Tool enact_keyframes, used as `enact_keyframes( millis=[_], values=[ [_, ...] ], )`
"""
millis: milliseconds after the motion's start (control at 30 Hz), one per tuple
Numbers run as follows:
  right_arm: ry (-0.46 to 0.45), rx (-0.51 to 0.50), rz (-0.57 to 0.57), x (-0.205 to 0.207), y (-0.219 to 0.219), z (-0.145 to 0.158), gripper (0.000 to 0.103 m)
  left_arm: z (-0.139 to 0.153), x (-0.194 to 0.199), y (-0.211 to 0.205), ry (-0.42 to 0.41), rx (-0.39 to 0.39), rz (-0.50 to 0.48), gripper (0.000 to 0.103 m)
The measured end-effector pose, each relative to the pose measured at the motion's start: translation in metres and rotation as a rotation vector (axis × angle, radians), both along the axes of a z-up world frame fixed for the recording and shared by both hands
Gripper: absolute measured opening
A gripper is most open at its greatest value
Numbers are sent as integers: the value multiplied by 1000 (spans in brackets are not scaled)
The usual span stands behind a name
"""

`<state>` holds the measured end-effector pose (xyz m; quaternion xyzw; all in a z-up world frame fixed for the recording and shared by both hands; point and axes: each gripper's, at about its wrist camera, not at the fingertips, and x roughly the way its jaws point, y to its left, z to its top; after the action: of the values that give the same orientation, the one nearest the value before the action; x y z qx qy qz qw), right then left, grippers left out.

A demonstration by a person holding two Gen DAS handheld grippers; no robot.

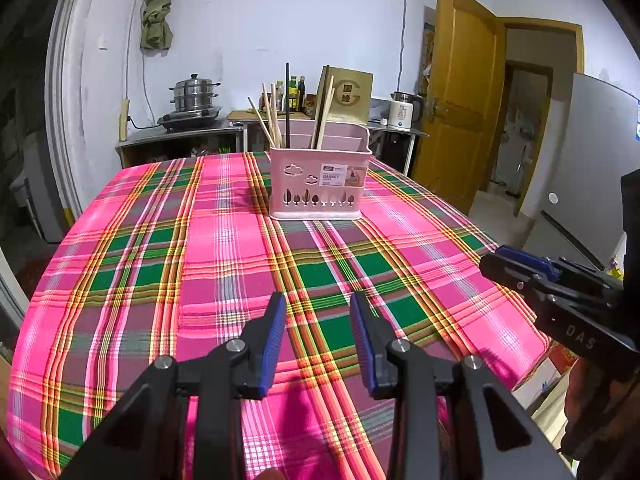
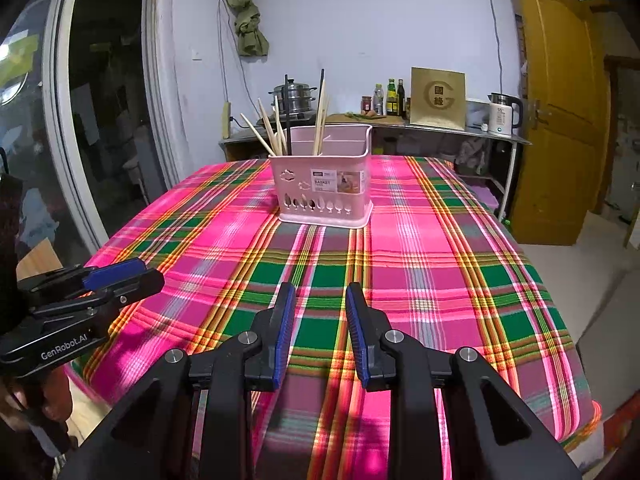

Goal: Organize utensils

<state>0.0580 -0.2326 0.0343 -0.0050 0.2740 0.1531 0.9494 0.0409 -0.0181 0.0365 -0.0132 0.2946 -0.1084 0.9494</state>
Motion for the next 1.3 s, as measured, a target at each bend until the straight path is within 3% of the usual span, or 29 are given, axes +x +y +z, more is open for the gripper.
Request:
enact_keyframes(
  millis=[1300],
  values=[
    [3,1,7,-3,0,0,27,-8,-1,-2,13,-24,7,39]
  ],
)
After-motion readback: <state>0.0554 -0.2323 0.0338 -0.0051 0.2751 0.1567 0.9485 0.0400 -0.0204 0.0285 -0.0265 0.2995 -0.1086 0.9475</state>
